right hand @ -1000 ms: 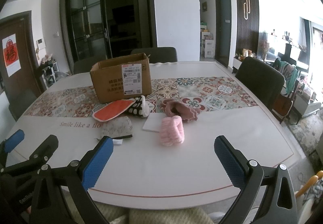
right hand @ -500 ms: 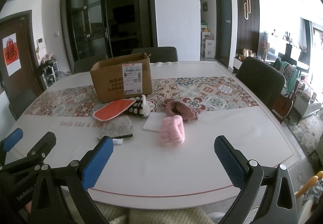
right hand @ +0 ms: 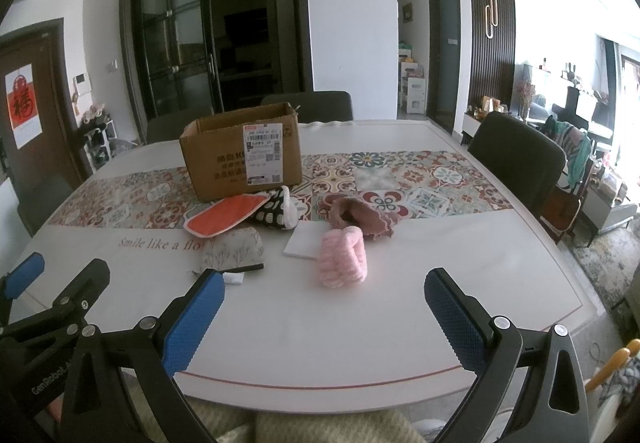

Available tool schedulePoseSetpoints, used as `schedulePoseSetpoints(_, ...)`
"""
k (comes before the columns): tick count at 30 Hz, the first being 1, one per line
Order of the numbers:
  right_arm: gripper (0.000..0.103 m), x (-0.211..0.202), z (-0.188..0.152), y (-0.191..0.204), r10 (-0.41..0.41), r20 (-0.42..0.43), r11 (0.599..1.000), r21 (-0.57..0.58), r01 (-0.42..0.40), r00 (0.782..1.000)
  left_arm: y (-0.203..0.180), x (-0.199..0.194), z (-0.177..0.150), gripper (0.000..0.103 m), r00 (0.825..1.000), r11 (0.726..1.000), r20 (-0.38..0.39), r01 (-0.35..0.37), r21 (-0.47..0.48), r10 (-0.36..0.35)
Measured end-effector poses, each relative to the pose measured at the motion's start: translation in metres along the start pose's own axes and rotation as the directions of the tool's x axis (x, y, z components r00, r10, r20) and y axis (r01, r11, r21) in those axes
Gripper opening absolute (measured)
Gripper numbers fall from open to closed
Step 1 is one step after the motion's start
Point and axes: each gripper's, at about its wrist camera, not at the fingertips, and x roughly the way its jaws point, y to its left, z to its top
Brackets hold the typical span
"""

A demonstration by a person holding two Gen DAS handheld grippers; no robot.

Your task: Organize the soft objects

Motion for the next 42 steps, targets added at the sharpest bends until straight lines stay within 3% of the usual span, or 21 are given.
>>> schedulePoseSetpoints(31, 0.102, -0.004, 0.002, 0.003, -0.002, -0.005, 1.0, -0.001, 0.002, 1.0, 0.001, 0.005, -0.001, 0.103, 1.0, 1.0, -0.011, 0.009, 0.007, -0.009)
schedulePoseSetpoints(42, 0.102, 0.036, 0.002, -0.007, -0.005, -0.013, 1.0, 0.002, 0.005, 1.0, -0.012, 0.03, 0.003, 0.103, 1.0, 0.999, -0.018, 0.009, 0.038, -0.008)
